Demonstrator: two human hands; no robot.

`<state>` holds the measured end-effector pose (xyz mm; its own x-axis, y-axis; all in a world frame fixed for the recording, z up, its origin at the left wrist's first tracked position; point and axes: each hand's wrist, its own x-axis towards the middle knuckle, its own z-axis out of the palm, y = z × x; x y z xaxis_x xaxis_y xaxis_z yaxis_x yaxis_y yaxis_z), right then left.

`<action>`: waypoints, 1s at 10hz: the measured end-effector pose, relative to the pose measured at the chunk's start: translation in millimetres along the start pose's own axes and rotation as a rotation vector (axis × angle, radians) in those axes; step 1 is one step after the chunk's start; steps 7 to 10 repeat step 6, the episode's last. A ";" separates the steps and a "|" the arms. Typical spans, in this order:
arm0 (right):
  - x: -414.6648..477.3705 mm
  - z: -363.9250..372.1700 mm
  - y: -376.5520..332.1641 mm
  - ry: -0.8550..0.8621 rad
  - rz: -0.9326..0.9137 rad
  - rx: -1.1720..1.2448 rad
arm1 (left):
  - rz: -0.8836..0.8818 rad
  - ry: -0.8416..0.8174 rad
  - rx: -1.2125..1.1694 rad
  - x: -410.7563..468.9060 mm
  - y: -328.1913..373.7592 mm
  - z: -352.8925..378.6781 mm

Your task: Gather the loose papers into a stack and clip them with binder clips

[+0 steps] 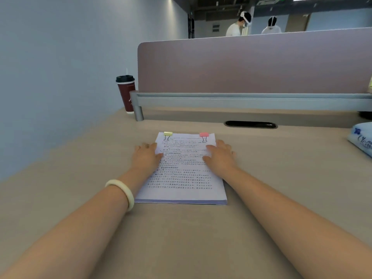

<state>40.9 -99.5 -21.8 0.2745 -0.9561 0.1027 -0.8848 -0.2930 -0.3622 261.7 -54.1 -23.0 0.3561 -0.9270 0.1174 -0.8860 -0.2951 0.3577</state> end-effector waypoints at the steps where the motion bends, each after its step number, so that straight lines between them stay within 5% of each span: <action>1: -1.4 6.6 3.6 0.023 -0.060 -0.075 | 0.044 0.012 0.061 8.2 -13.0 11.9; 10: -14.3 -2.5 3.0 -0.027 -0.024 -0.004 | 0.083 0.185 0.006 -10.1 -0.1 -3.9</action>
